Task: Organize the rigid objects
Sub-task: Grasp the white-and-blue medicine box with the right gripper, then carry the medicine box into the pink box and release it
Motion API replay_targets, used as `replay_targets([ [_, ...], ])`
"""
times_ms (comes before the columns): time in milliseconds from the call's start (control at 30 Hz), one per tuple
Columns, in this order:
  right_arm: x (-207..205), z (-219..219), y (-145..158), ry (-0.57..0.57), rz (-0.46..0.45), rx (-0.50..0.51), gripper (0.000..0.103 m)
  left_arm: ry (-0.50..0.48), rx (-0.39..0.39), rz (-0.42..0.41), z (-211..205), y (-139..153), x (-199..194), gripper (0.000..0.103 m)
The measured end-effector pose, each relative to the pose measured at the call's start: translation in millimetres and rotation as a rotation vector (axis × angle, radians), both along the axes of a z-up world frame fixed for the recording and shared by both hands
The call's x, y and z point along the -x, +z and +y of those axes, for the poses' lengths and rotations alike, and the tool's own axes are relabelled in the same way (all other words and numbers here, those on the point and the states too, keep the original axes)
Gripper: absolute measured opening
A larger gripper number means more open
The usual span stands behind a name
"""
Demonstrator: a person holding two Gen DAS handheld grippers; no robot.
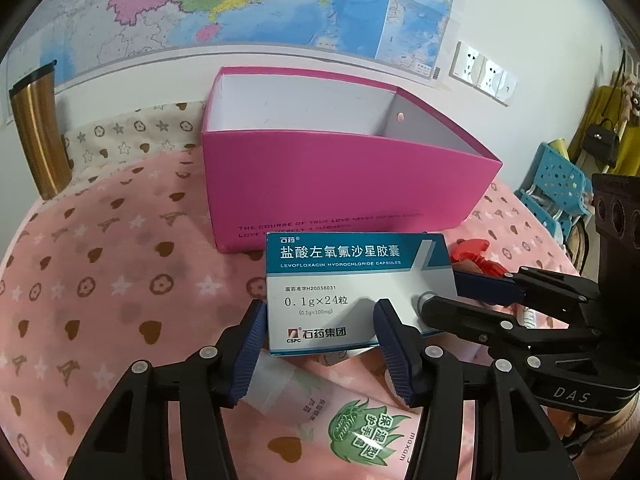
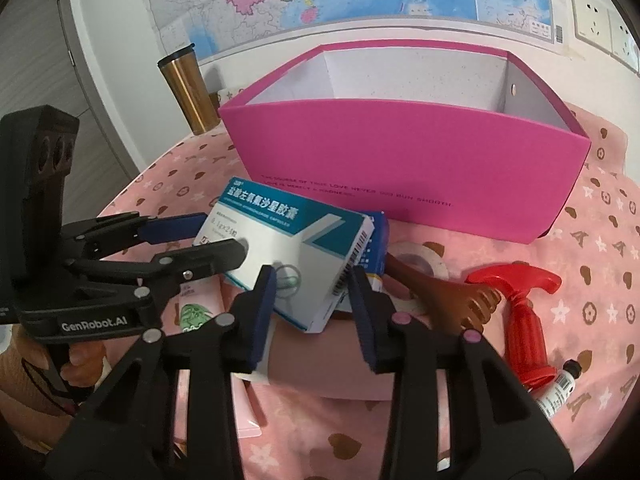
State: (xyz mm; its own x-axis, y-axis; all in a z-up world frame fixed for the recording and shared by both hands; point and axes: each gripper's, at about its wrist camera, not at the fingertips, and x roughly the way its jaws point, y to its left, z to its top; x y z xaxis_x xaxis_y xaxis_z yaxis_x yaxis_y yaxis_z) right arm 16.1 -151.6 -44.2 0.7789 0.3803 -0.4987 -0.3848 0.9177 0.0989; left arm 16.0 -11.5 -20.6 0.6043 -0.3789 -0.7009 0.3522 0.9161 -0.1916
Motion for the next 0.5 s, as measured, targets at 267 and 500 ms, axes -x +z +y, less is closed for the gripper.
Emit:
replay_targets([
  [267, 2.5, -0.7, 15.5, 0.009, -0.035, 0.025, 0.041, -0.004, 0.022, -0.02, 2.3, 17.8, 1.8, 0.055],
  [500, 0.3, -7.4, 51.1, 0.024, -0.089, 0.02, 0.041, -0.016, 0.05, -0.081, 2.4, 56.5, -10.9, 0.057],
])
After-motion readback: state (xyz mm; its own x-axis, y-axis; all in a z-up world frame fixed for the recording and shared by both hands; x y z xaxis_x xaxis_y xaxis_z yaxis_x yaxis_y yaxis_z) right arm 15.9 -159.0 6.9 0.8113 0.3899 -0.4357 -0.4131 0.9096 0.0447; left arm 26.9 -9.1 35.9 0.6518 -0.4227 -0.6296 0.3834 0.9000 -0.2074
